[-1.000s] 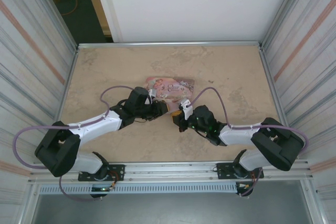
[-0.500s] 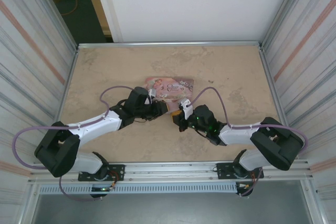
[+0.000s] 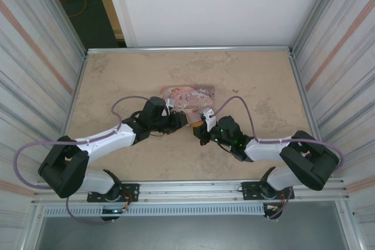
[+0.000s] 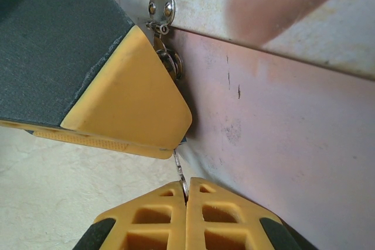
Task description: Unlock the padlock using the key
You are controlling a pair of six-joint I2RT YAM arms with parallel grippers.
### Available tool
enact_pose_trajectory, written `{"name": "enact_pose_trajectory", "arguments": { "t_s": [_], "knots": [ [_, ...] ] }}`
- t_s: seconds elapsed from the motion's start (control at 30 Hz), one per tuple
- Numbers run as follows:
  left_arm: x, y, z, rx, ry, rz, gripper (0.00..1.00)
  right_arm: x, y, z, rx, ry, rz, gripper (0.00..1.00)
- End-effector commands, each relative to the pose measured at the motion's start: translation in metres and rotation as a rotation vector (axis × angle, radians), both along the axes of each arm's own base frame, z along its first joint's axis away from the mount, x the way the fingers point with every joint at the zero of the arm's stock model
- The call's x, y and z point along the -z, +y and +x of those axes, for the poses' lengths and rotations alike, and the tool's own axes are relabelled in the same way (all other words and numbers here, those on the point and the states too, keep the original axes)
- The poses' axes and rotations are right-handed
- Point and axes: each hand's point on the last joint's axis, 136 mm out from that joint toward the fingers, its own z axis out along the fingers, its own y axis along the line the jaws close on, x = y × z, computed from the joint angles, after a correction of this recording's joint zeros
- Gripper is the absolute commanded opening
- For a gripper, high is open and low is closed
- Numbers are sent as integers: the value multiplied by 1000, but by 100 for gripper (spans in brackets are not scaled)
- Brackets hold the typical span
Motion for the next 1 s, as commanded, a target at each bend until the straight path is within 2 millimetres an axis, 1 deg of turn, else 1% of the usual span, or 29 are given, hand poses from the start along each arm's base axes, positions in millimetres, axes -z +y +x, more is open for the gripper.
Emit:
{"name": "enact_pose_trajectory", "arguments": {
  "t_s": [0.0, 0.67, 0.87, 0.97],
  "knots": [
    [-23, -18, -15, 100, -13, -76, 0, -62, 12, 12, 12, -135, 148, 0],
    [-22, -30, -18, 129, -9, -85, 0, -99, 49, 12, -91, -183, 227, 0],
    [-22, -30, -18, 127, -9, -89, 0, -112, 58, 8, -144, -186, 267, 0],
    [-23, -31, -18, 130, -9, -94, 0, -113, 60, 5, -162, -183, 277, 0]
  ]
}}
